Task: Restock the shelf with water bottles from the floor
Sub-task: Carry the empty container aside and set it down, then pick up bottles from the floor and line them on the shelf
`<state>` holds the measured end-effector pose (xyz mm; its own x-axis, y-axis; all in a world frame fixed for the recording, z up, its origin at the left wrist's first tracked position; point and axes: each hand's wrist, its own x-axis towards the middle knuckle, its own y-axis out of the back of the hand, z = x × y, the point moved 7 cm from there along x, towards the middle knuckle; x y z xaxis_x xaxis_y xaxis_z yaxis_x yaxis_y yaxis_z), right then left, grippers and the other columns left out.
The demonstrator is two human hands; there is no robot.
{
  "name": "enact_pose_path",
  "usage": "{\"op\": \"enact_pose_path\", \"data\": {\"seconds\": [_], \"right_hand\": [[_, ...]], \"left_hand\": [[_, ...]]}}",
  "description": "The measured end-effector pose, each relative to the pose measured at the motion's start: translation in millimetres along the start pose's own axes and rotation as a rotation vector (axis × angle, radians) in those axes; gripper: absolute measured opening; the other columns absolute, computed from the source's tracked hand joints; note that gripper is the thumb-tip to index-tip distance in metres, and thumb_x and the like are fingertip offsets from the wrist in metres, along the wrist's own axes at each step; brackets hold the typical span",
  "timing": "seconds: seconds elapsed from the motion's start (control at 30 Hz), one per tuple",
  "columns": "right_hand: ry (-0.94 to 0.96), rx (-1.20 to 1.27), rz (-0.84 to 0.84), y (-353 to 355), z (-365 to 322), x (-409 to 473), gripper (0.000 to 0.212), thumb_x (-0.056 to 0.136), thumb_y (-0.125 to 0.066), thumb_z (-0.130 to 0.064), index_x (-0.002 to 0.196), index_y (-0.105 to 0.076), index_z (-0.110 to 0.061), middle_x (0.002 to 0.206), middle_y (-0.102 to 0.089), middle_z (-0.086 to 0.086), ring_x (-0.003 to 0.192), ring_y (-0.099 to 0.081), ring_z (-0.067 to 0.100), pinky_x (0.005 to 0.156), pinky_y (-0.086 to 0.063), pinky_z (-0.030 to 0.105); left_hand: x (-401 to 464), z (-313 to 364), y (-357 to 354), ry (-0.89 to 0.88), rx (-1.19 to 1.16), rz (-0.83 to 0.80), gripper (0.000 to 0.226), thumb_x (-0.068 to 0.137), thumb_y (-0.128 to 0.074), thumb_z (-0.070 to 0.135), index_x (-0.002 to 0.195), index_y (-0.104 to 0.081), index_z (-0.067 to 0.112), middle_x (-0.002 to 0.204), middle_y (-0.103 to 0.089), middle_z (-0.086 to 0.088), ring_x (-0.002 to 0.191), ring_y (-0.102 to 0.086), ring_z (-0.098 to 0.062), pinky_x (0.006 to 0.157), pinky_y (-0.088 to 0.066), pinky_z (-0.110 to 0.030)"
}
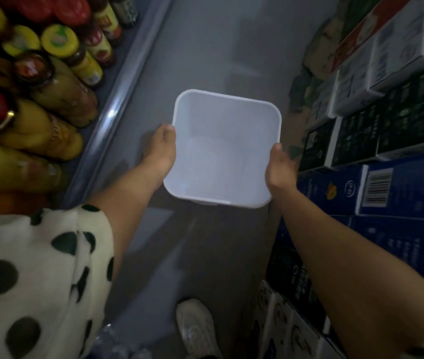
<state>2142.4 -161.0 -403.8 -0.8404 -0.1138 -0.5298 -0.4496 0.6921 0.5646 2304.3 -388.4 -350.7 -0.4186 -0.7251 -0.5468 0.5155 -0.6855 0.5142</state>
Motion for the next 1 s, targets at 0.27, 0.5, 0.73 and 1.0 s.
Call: {"op": "enact_pose_path", "data": {"seconds": [0.27,0.5,0.73,1.0], "right_hand": [[0.335,-0.293,-0.087,-14,-85,-162,0.073,0.088,-0.020,-0.055,0.102,-0.062,0.002,0.101,-0.062,0.024,0.095,-0.057,0.037,0.083,-0.042,0.041],[0.729,-0.479,-0.409,-55,-74,-381,0.046,0.092,-0.034,-0.038,0.107,-0.058,-0.002,0.105,-0.060,0.023,0.099,-0.054,0.038,0.085,-0.041,0.041],[0.773,-0.698,-0.687,-109,41,-518,0.031,0.096,-0.049,-0.023,0.120,-0.055,-0.005,0.117,-0.058,0.019,0.108,-0.055,0.036,0.090,-0.044,0.039],[0.739,-1.214,-0.804,-166,194,-538,0.044,0.092,-0.052,-0.031,0.130,-0.039,-0.012,0.123,-0.052,0.018,0.114,-0.051,0.037,0.089,-0.044,0.041]], "left_hand": [[-143,15,79,-0.082,0.056,0.071,0.048,0.101,-0.030,0.036,0.116,-0.061,0.003,0.116,-0.065,-0.022,0.108,-0.059,-0.034,0.091,-0.042,-0.036],[-316,-99,181,-0.100,0.105,0.096,0.054,0.087,-0.031,0.037,0.101,-0.064,-0.004,0.102,-0.067,-0.024,0.095,-0.062,-0.036,0.083,-0.047,-0.042],[-442,-252,223,-0.014,0.221,0.143,0.027,0.099,-0.045,0.015,0.112,-0.064,0.001,0.110,-0.066,-0.021,0.102,-0.060,-0.036,0.085,-0.043,-0.038],[-457,-370,147,0.035,0.281,0.059,0.029,0.097,-0.043,0.021,0.116,-0.062,0.011,0.113,-0.065,-0.013,0.107,-0.058,-0.032,0.090,-0.047,-0.041]]}}
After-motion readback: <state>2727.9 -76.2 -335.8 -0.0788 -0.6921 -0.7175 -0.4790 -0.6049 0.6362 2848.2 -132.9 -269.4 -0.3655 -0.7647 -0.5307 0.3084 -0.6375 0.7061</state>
